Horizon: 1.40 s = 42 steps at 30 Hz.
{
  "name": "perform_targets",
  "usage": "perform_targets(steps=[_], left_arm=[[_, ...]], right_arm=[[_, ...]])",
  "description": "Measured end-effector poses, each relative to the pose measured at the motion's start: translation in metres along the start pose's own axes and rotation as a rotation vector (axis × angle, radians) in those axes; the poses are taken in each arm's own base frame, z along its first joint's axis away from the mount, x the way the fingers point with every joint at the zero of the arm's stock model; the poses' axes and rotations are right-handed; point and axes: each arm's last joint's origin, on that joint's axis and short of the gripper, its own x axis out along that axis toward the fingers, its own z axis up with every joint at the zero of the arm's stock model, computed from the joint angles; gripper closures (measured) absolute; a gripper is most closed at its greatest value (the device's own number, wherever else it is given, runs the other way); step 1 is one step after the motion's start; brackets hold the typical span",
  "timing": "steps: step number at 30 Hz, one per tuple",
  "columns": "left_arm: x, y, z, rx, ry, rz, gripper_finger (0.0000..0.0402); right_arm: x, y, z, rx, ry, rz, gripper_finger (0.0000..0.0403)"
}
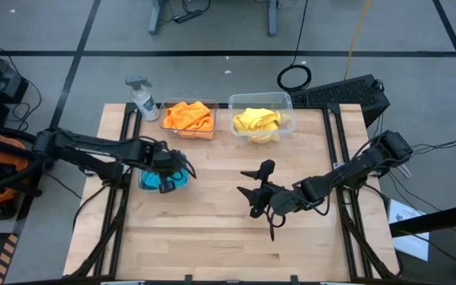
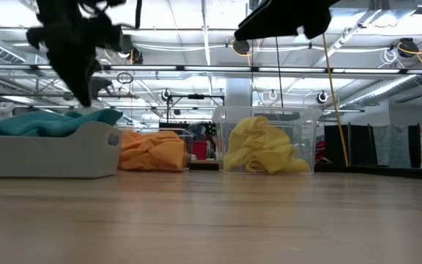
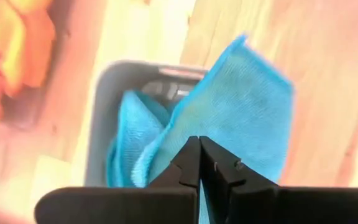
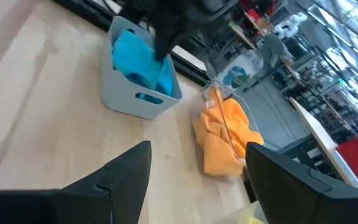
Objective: Sort microfiber towel by color & place in baskets
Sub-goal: Return to Home Position
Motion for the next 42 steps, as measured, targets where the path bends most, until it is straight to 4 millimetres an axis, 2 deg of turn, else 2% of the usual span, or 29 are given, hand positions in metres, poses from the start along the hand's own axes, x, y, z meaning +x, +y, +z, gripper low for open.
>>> perform_targets(steps=[3,7,10,13,15,19,25,30,34,42], left_arm=[[-0.022,0.004,0.002,0.025,-0.073,-0.011,0.0394],[-0.05,0.01,0.003,0.065,-0.234,0.028,0.0394],[-0.065,0.013,0.007,0.119,-0.444,0.052,0.0394],[-0.069,0.011,0.013,0.2,-0.677,0.013,0.0394],[-0.066,0.008,0.016,0.26,-0.79,-0.033,0.0394],[-0.05,0.004,0.013,0.303,-0.912,-0.077,0.0394],[-0.016,0.002,0.0,0.279,-1.016,-0.07,0.0394],[0.002,0.001,-0.009,0.263,-1.048,-0.072,0.0394],[0.012,0.001,-0.015,0.256,-1.056,-0.074,0.0394],[0.025,0.001,-0.023,0.234,-1.061,-0.086,0.0394]], right_arm=[[-0.009,-0.004,0.007,-0.002,-0.04,0.041,0.0152],[-0.034,-0.017,0.018,0.027,-0.103,0.074,0.017],[-0.055,-0.029,0.023,0.027,-0.132,0.1,0.0194],[-0.073,-0.046,0.023,0.031,-0.164,0.177,0.0226],[-0.083,-0.057,0.02,0.038,-0.175,0.257,0.0253],[-0.1,-0.075,0.006,0.077,-0.184,0.362,0.0314],[-0.114,-0.084,-0.036,0.132,-0.271,0.388,0.0394],[-0.115,-0.084,-0.071,0.219,-0.36,0.356,0.0391],[-0.115,-0.084,-0.088,0.243,-0.4,0.385,0.0397],[-0.11,-0.08,-0.101,0.247,-0.417,0.469,0.04]])
